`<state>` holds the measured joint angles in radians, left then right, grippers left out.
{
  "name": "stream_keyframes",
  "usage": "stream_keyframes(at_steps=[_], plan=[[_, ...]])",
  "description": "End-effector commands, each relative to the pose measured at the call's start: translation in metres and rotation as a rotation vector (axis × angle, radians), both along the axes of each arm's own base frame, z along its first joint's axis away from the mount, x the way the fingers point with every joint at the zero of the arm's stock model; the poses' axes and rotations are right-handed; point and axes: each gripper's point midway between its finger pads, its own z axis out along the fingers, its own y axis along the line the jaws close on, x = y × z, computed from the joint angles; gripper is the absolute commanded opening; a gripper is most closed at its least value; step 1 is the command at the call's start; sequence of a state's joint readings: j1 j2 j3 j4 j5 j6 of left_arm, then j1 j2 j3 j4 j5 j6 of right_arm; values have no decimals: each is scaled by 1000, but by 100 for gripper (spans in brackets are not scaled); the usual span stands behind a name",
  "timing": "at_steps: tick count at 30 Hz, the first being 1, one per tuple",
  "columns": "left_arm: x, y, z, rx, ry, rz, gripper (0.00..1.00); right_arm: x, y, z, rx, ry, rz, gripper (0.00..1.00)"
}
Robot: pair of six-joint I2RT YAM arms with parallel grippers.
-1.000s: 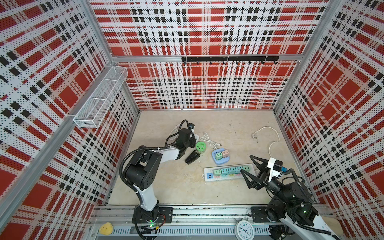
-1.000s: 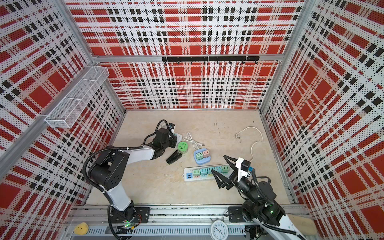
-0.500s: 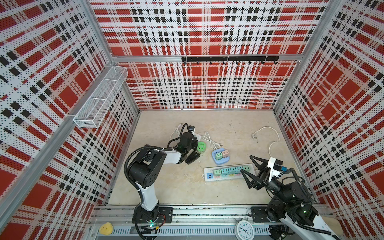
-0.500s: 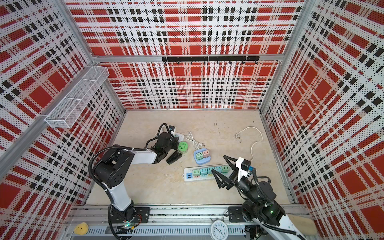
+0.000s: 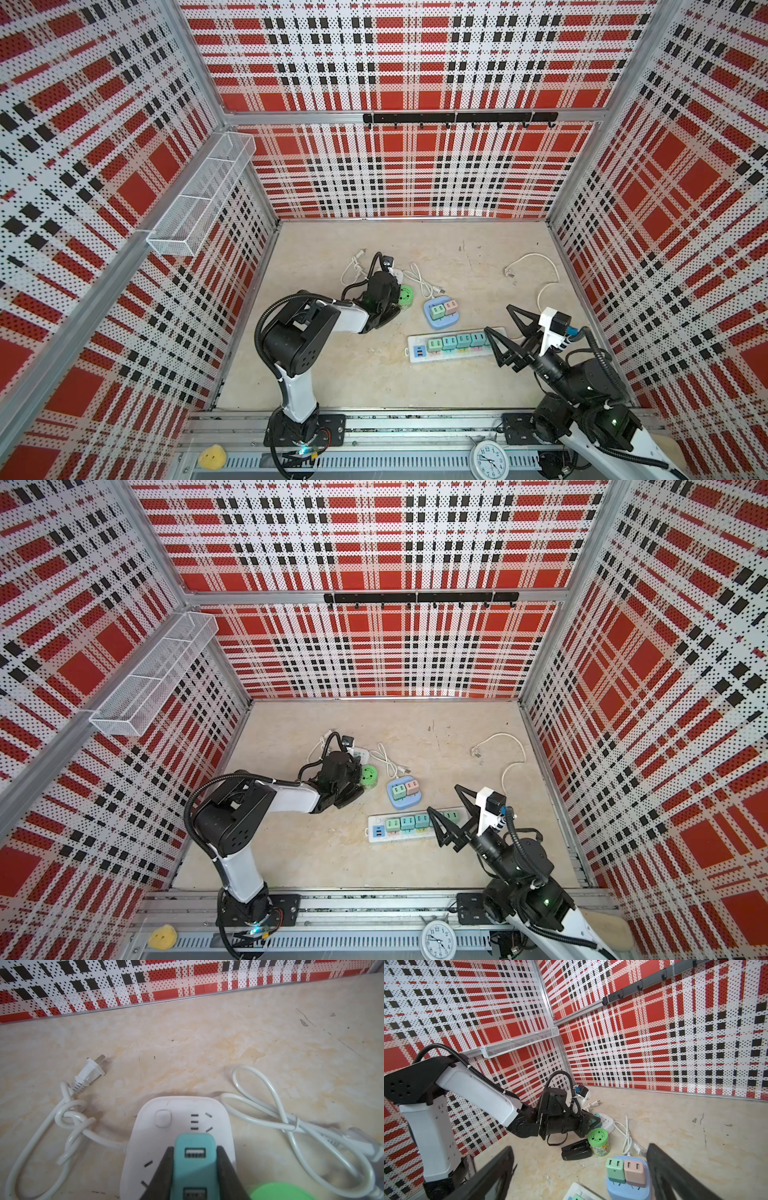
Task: Insert the plug
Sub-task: 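Press the teal adapter's prongs into the white socket cube with the left gripper, then open the left gripper and lift it off the teal adapter while the right arm retracts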
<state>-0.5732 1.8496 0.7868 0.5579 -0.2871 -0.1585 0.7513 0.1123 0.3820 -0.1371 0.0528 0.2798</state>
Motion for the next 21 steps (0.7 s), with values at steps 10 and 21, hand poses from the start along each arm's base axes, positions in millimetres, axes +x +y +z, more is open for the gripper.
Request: stream_keyframes(at_steps=[10, 21], plan=[[-29, 6, -15, -79, 158, -40, 100, 66, -43, -7, -53, 203, -457, 100], [-29, 36, 121, -86, -57, -18, 99, 161, -122, -17, -249, 386, -857, 100]])
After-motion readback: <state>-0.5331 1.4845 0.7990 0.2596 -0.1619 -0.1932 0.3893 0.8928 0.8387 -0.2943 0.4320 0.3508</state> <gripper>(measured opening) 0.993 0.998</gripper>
